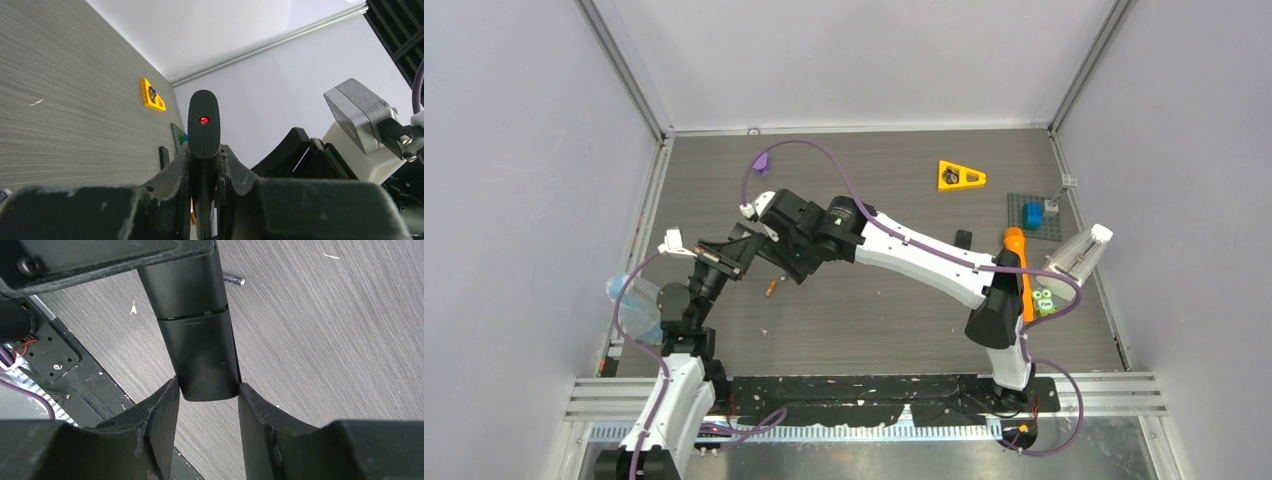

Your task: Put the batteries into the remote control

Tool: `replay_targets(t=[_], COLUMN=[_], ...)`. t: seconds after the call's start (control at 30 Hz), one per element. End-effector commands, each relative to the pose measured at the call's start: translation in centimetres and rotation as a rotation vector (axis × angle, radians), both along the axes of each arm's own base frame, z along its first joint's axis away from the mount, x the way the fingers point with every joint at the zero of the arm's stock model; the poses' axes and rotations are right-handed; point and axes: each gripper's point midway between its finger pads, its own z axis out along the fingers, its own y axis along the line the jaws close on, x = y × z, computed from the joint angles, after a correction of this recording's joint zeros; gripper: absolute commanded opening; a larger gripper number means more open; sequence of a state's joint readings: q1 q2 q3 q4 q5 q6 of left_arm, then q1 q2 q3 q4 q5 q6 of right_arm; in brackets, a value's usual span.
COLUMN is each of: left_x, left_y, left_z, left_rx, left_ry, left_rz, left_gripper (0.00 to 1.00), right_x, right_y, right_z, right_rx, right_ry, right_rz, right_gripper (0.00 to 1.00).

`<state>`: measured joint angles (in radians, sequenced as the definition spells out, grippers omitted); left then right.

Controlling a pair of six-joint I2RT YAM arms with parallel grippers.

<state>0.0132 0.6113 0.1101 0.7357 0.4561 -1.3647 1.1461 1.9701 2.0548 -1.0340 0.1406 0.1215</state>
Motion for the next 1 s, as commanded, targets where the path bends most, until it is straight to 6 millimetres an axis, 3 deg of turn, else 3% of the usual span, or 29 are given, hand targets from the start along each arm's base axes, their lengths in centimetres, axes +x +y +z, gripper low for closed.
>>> replay_targets(t=[0.0,0.37,0.57,0.77,0.97], left_x=[-0.7,-0.7,-0.1,0.6,0.9], left_y=[-0.3,-0.3,0.2,0.3,0.4], left_z=[2.8,2.6,1.8,0.7,-0.1], left_rx=[-0.062,-0.094,-0.111,-0.12,-0.134], left_ry=[-0.055,-0.005,0.051,0.121,0.163], left_rz=[-0.034,-0.038,-0.003,0.008,0.016], left_gripper=[0.0,0.0,0.0,0.0,0.0], right_x=[0.0,0.9,1.2,1.3,0.9], right_y=[0.9,0.7,0.5,0.4,0.7], right_z=[1.0,2.2,2.9,3.1,4.6], right_rx=[0.038,0.052,0.062,0.07,0.13], right_ry=[-0.008,-0.054,-0.071,-0.075,-0.059], right_rz=[-0.008,-0.035,-0.059,-0.067,-0.058], right_gripper=[0.32,0.42,0.6,0.71,0.79])
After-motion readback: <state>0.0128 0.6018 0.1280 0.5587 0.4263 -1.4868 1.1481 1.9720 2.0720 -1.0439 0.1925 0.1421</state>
